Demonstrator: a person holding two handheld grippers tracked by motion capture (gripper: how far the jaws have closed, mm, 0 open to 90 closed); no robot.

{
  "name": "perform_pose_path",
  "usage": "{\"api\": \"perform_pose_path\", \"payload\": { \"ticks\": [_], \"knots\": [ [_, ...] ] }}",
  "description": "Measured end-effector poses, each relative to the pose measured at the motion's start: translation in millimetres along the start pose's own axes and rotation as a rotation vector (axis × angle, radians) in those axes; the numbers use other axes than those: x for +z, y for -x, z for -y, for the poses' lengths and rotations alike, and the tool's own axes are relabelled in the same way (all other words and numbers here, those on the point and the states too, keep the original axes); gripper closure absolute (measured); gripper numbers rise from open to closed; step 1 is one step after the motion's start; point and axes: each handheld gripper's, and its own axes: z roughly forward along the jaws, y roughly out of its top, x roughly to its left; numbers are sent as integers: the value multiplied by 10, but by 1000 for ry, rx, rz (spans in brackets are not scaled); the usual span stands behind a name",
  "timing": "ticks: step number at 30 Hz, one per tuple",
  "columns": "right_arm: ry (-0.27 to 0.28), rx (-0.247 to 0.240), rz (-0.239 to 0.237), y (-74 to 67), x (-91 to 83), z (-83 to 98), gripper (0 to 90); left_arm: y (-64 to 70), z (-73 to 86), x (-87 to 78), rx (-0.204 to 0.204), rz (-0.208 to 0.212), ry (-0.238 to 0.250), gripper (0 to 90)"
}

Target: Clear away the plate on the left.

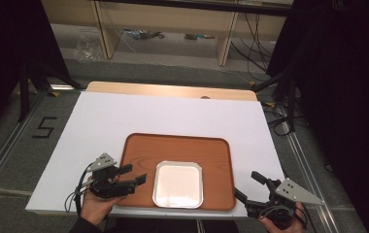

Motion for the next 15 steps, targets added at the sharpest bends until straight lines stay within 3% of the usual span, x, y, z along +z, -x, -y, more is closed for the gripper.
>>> {"api": "perform_pose_path", "payload": {
  "ticks": [2,8,10,11,12,15],
  "knots": [
    [2,15,-31,-7,16,2,158,-4,-2,-28,5,-2,8,282],
    [4,17,-30,-23,14,0,158,-4,-2,-109,22,-18,34,275],
    [-3,-12,-10,-19,5,-5,158,-13,4,-135,27,-21,38,274],
    [2,14,-27,-25,15,0,158,-17,4,-142,26,-21,39,273],
    [-1,-12,-10,-19,4,-5,158,-20,3,-152,24,-18,46,270],
    [-2,-12,-9,-20,5,-6,158,-21,1,-177,36,-19,54,270]
  ]
}}
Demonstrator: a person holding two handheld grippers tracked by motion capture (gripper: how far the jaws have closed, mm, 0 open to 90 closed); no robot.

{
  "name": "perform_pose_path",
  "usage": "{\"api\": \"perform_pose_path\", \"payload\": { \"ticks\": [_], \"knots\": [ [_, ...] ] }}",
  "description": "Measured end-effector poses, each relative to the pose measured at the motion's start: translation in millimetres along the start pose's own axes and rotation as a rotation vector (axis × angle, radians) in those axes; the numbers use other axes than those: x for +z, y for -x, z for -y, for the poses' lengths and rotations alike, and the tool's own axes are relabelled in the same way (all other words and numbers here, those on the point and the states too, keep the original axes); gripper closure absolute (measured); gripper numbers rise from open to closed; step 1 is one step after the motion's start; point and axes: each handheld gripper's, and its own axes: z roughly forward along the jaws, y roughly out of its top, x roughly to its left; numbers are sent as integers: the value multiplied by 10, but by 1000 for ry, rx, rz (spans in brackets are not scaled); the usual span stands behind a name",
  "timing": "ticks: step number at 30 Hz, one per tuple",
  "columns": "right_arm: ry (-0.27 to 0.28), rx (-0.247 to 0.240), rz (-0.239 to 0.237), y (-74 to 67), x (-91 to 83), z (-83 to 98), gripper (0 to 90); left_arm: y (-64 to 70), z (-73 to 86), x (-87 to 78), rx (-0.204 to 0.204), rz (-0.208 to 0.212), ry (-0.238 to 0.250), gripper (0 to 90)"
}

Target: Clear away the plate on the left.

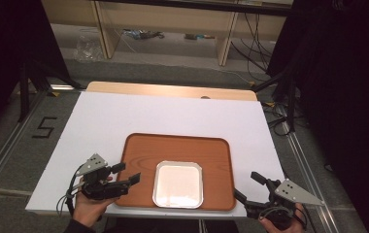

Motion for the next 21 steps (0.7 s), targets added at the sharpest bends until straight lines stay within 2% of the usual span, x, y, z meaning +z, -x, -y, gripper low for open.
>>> {"api": "perform_pose_path", "payload": {
  "ticks": [6,9,10,12,20,21],
  "knots": [
    [-2,-2,9,-4,-7,-1,158,16,6,-39,15,-9,9,269],
    [-10,25,4,-26,-14,-3,158,18,11,-61,26,-13,11,269],
    [-4,2,5,-10,-10,-4,159,17,14,-66,27,-12,16,269],
    [-6,6,6,-13,-10,-4,158,8,14,-98,41,-19,3,267],
    [2,-1,5,-10,-1,0,158,2,31,-153,41,-25,15,267],
    [2,-1,5,-10,-1,0,159,-9,31,-170,58,-25,0,266]
  ]
}}
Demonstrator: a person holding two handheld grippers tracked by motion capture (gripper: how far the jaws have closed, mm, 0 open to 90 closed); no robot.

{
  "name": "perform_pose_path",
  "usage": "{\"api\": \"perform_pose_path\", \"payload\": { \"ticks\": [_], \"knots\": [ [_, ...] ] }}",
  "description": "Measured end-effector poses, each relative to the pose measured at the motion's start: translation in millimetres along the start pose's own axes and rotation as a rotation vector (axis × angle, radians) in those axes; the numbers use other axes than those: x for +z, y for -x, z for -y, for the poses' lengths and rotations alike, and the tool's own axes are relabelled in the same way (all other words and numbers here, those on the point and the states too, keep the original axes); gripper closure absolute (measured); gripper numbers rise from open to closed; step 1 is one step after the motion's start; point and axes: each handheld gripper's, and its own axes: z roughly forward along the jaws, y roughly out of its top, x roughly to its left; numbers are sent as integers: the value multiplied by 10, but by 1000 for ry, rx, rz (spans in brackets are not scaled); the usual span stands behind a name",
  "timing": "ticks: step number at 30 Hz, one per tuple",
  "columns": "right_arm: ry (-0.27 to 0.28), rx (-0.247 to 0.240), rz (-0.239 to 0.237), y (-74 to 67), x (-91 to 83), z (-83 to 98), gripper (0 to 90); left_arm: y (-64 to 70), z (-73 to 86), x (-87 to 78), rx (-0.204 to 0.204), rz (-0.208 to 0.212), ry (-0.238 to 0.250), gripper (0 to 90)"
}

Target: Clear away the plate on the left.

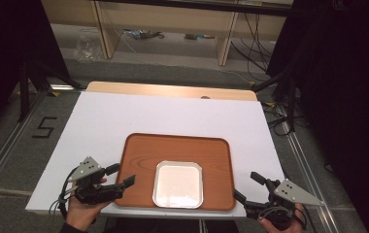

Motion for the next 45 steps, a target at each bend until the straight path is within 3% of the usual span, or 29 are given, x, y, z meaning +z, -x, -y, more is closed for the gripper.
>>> {"api": "perform_pose_path", "payload": {
  "ticks": [15,16,18,21,22,25,31,33,35,37,39,45],
  "knots": [
    [3,-5,-1,-7,2,-1,158,31,42,-84,15,-8,-5,263],
    [-4,23,-12,-30,7,1,159,49,50,-69,-10,-7,19,261],
    [-2,-4,-1,-15,2,-2,158,50,58,-81,-11,-4,10,259],
    [12,4,-8,-21,12,3,159,60,65,-101,-8,-6,-2,253],
    [13,-3,-5,-17,11,2,159,49,67,-119,12,-1,-20,251],
    [1,-4,-4,-16,5,0,159,59,85,-130,6,16,-28,241],
    [10,6,-5,-20,10,3,158,135,141,-150,21,-8,-57,212],
    [13,14,-6,-26,15,6,158,161,157,-180,54,-9,-64,209],
    [-4,7,-2,-21,2,1,159,201,175,-185,41,-19,-53,205],
    [-11,18,-9,-29,1,1,158,222,186,-210,66,-24,-55,202],
    [-10,-6,1,-16,2,2,158,237,192,-232,82,-26,-54,200],
    [-13,-8,-2,-16,3,2,158,229,213,-271,86,-23,-63,191]
  ]
}}
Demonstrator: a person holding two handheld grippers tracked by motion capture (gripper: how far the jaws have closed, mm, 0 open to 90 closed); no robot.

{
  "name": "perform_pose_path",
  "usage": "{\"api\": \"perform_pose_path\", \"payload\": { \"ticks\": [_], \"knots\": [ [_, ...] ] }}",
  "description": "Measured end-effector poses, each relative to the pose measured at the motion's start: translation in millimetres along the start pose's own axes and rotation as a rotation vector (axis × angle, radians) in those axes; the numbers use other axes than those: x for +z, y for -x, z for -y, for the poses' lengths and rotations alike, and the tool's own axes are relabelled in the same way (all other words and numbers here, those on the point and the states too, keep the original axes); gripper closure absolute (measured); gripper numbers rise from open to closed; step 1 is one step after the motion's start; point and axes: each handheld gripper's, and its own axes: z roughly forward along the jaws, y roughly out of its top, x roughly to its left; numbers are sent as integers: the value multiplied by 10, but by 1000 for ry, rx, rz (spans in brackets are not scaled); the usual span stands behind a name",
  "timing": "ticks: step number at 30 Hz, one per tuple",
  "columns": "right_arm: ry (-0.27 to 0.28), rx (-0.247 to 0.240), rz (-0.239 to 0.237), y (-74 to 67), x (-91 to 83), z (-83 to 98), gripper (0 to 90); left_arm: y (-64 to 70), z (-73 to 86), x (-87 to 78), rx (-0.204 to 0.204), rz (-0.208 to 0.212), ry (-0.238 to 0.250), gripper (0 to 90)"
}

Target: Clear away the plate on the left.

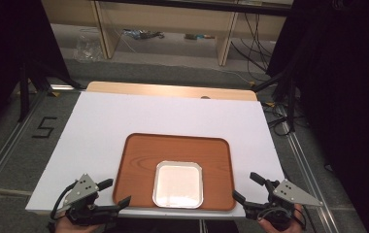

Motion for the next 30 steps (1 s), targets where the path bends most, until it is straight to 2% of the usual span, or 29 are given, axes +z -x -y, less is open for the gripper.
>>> {"api": "perform_pose_path", "payload": {
  "ticks": [2,4,6,7,10,13,15,17,19,20,24,27,30],
  "knots": [
    [0,-1,1,0,3,1,158,4,12,-15,-20,-9,-3,190],
    [8,1,5,3,4,3,158,-2,22,-30,-6,-10,-10,188],
    [6,2,2,1,4,4,158,2,42,-46,-13,-17,-12,185],
    [6,-3,9,2,1,3,159,-7,47,-58,0,-9,-13,184],
    [-1,-1,1,0,-2,3,159,3,69,-94,-23,-19,-9,182],
    [0,0,1,0,-3,3,159,-29,83,-151,-40,1,-2,183],
    [-1,0,2,0,-2,4,159,-35,101,-180,-75,-8,8,183],
    [-1,-1,1,0,-3,4,158,-49,110,-210,-77,-8,11,184],
    [-1,1,2,0,-2,4,159,-57,117,-233,-59,-12,11,184],
    [-5,27,-18,-10,6,7,159,-52,122,-243,-60,-15,10,184],
    [-1,2,-8,-3,2,5,159,-25,144,-264,-69,-37,-2,184],
    [-4,1,-10,-3,0,5,159,-17,148,-272,-40,-40,-9,185],
    [-5,3,-9,-6,2,5,159,2,153,-261,-46,-52,-15,185]
  ]
}}
